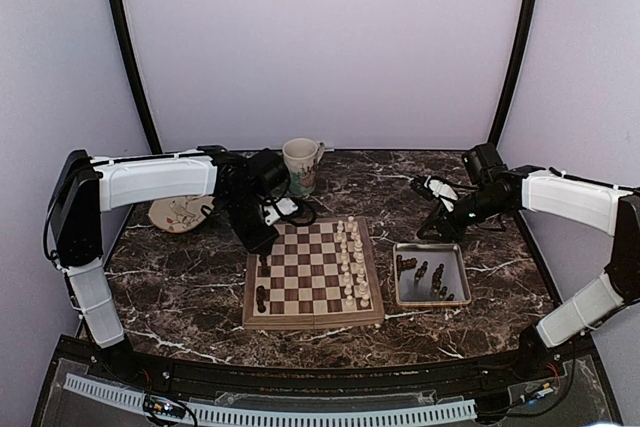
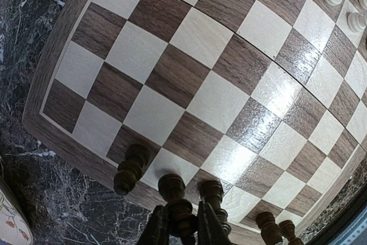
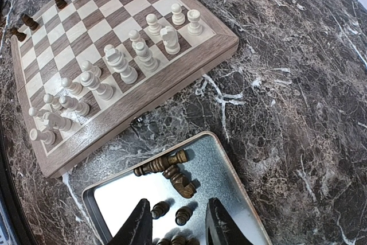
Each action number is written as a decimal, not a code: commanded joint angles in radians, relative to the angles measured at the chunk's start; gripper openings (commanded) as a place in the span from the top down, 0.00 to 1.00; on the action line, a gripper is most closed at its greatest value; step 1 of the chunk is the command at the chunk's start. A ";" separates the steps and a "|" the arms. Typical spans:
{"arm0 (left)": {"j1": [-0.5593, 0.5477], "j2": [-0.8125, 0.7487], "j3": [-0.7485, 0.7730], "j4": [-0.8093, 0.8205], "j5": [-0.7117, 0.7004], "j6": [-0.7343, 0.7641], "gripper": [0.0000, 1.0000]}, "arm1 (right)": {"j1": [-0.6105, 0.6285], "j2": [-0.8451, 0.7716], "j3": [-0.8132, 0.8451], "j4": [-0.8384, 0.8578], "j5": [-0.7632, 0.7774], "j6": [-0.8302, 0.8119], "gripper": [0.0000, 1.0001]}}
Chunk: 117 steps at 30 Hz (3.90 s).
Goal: Set up the chess pieces on the board
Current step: Place the king at e8, then pick up the pawn from the storage box, then place the pawn at a7.
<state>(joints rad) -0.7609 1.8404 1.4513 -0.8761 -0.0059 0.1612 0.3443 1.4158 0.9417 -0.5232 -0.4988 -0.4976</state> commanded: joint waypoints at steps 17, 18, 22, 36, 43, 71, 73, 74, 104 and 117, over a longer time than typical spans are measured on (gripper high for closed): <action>0.006 0.009 -0.001 0.002 0.034 -0.009 0.91 | 0.000 0.018 0.009 0.003 -0.015 -0.016 0.68; 0.006 0.011 -0.003 0.001 0.031 -0.009 0.90 | 0.000 0.020 0.009 0.004 -0.015 -0.015 0.68; 0.007 0.009 -0.005 0.000 0.010 -0.014 0.83 | 0.000 0.021 0.010 0.001 -0.014 -0.015 0.67; 0.005 -0.042 0.059 -0.068 -0.009 -0.038 0.65 | 0.001 0.022 0.028 -0.014 -0.016 -0.011 0.66; -0.016 -0.045 0.222 -0.046 0.006 -0.032 0.62 | 0.002 0.000 0.114 -0.107 0.052 -0.046 0.66; -0.058 -0.117 -0.105 0.676 0.202 -0.074 0.61 | 0.125 0.313 0.139 -0.250 0.327 -0.068 0.72; -0.057 -0.120 -0.103 0.673 0.198 -0.073 0.61 | 0.127 0.320 0.132 -0.247 0.330 -0.065 0.76; -0.057 -0.121 -0.104 0.673 0.198 -0.073 0.61 | 0.128 0.322 0.131 -0.247 0.329 -0.064 0.81; 0.080 -0.302 -0.133 0.677 -0.067 -0.145 0.58 | 0.340 0.313 0.606 -0.472 0.268 -0.084 0.96; 0.193 -0.431 -0.221 0.768 -0.116 -0.187 0.53 | 0.731 0.645 0.977 -0.567 0.403 -0.092 0.96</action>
<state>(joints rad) -0.5694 1.4395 1.2449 -0.1341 -0.0895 -0.0235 0.9913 2.0010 1.8450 -1.0531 -0.1490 -0.5819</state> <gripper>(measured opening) 0.466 0.082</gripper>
